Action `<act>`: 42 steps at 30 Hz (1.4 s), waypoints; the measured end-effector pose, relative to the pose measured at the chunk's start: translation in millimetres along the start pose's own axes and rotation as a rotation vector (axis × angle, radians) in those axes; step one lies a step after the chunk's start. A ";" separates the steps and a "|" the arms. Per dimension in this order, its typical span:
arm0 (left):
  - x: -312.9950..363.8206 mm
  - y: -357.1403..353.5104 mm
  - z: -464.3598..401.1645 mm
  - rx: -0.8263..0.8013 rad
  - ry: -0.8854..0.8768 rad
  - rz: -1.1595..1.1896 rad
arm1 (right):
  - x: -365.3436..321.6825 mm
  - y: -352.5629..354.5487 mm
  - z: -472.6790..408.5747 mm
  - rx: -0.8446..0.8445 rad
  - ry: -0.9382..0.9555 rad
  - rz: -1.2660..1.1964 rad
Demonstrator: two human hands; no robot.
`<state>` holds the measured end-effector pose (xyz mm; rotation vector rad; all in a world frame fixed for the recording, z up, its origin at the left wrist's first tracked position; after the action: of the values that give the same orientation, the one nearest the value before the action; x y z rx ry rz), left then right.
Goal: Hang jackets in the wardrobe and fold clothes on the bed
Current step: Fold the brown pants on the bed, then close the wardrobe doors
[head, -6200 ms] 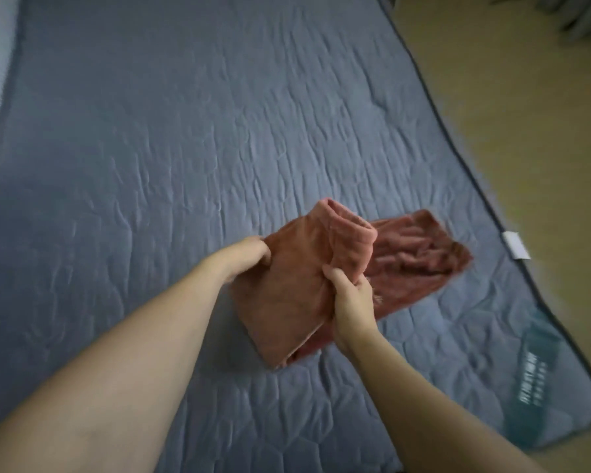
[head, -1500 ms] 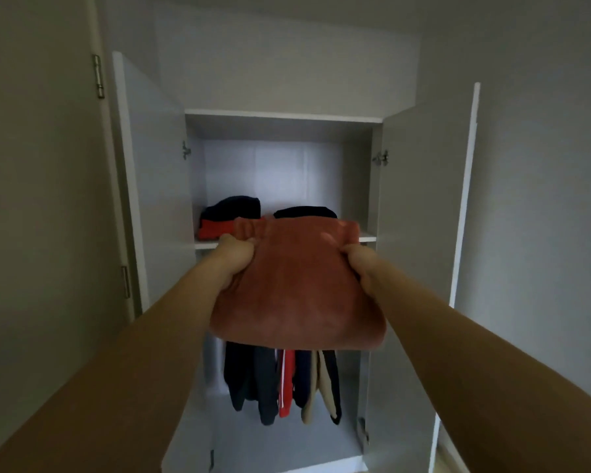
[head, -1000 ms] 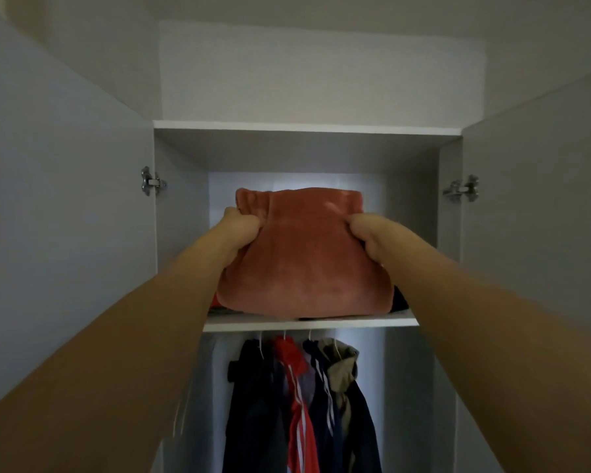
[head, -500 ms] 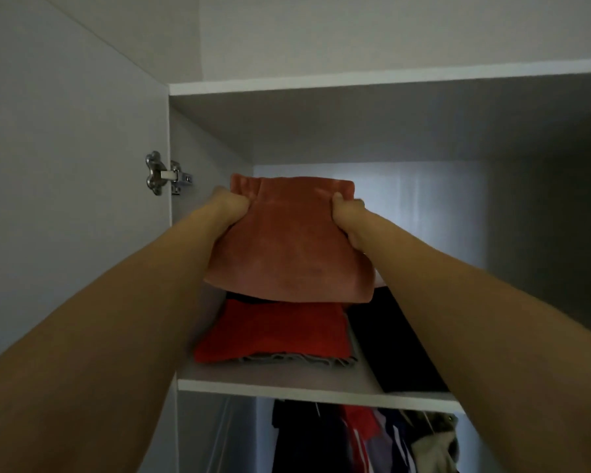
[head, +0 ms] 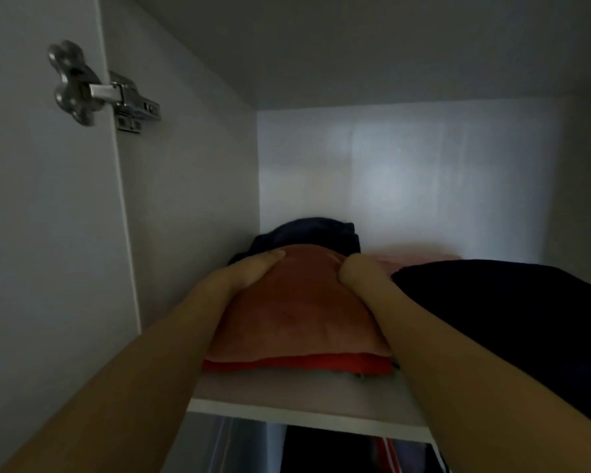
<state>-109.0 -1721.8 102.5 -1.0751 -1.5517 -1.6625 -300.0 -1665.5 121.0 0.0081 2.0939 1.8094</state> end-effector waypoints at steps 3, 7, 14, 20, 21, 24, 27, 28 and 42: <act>11.2 3.0 5.1 -0.043 -0.050 -0.198 | 4.5 -4.2 -9.0 -0.025 0.016 -0.046; 28.9 15.3 16.8 0.042 -0.086 -0.501 | 5.3 13.5 -4.0 -0.050 0.060 -0.132; 48.0 33.8 48.1 0.114 -0.163 -0.533 | 5.5 37.0 15.1 0.008 0.054 -0.457; 49.3 40.2 84.6 0.183 -0.195 -0.502 | 1.5 49.0 40.8 0.200 0.208 -0.363; 49.8 42.0 94.4 0.217 -0.198 -0.483 | -0.5 51.9 50.2 0.228 0.244 -0.328; 61.4 43.2 134.4 0.325 -0.217 -0.523 | -0.6 66.3 81.5 0.301 0.369 -0.256; 75.5 43.5 189.7 0.419 -0.218 -0.578 | -2.3 81.4 120.5 0.375 0.508 -0.226; 78.8 42.8 208.8 0.436 -0.208 -0.592 | -1.9 84.4 133.3 0.397 0.545 -0.231; 59.1 75.9 473.7 0.443 0.223 -0.780 | -59.7 111.0 326.7 0.484 1.049 -0.163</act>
<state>-0.8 -1257.4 181.9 -0.0269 -2.1918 -1.6792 -178.9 -1349.0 209.0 -1.1636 3.0247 1.2437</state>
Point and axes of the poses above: each hand's wrist, its own z-axis away from the middle knuckle, its own y-axis out of the back of the hand, x = y × z, the point moved 2 cm from there along -z, towards the middle knuckle, and after that the axes turned 7 degrees about z, right-handed, at the moved point
